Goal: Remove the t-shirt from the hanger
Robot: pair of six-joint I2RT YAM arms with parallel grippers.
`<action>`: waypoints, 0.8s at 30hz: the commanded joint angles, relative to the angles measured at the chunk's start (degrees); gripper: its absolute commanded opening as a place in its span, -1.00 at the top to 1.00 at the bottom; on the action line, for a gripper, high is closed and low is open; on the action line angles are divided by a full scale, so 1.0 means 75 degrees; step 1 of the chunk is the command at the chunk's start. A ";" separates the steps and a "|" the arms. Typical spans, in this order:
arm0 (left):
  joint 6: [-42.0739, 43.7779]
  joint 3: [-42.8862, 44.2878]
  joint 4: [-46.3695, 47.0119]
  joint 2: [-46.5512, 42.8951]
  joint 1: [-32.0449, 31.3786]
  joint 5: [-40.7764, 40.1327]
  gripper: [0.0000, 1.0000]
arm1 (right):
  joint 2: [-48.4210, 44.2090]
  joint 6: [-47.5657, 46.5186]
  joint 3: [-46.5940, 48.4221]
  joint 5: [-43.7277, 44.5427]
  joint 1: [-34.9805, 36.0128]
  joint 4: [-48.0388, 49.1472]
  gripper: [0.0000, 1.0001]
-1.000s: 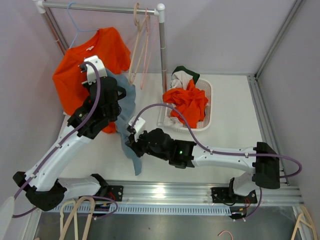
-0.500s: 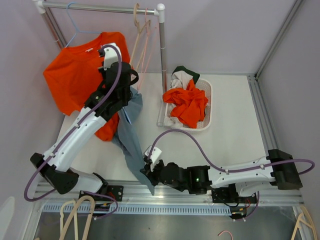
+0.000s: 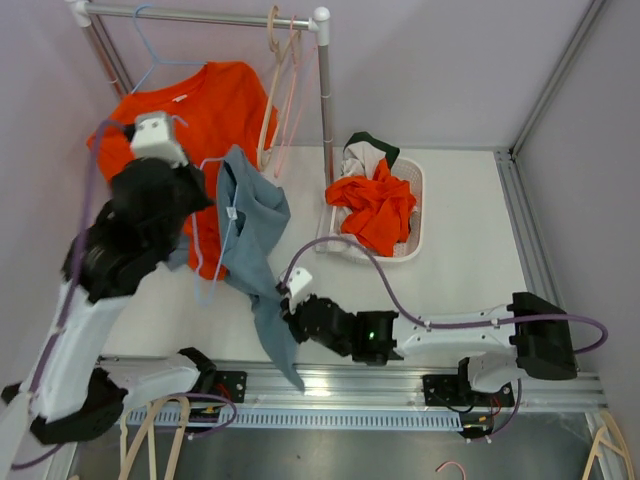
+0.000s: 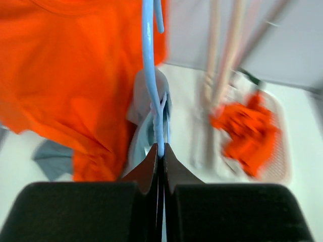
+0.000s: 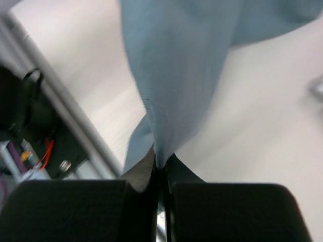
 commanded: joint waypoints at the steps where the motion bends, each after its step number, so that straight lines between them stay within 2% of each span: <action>1: -0.0642 -0.0232 -0.1398 -0.1287 -0.0003 0.3031 0.99 | -0.0627 -0.0288 0.0540 -0.0218 -0.0907 -0.0444 1.00; 5: -0.0537 -0.0527 -0.2370 -0.2529 -0.0003 0.4046 0.99 | -0.0827 -0.0417 0.0962 -0.0314 -0.1926 -0.1145 1.00; 8: -0.0536 -0.0096 -0.3320 -0.2882 -0.0003 0.3593 0.99 | -0.1165 -0.0370 0.1022 -0.0011 -0.2116 -0.1721 1.00; 10: -0.0560 0.0058 -0.3520 -0.3269 -0.0003 0.3194 0.99 | -0.1970 -0.0405 0.0870 -0.0067 -0.2081 -0.1850 1.00; 13: -0.0665 0.0176 -0.3685 -0.3586 -0.0014 0.2186 0.99 | -0.3002 -0.0428 0.0962 0.0038 -0.1777 -0.2165 1.00; 15: -0.0689 -0.0045 -0.3557 -0.3680 -0.0003 0.1659 0.99 | -0.3298 -0.0510 0.1510 0.0236 -0.1555 -0.2412 1.00; 17: -0.0654 -0.0163 -0.3416 -0.3669 -0.0003 0.1540 0.99 | -0.3452 -0.0966 0.2003 0.0622 -0.1006 -0.2693 1.00; 18: -0.0677 -0.0326 -0.3288 -0.3634 -0.0003 0.1423 0.99 | -0.3463 -0.1188 0.2563 0.1320 -0.0725 -0.2833 1.00; 19: -0.0631 -0.0374 -0.3055 -0.3599 -0.0003 0.1410 0.99 | -0.3487 -0.1747 0.2835 0.1814 -0.0037 -0.2881 1.00; 21: -0.0561 -0.0562 -0.2751 -0.3575 -0.0003 0.1305 0.99 | -0.3510 -0.2173 0.3327 0.2601 0.0437 -0.2893 1.00; 24: -0.0315 -0.0878 -0.1931 -0.3447 -0.0003 0.0896 0.99 | -0.3220 -0.2701 0.4288 0.2851 0.0077 -0.2905 1.00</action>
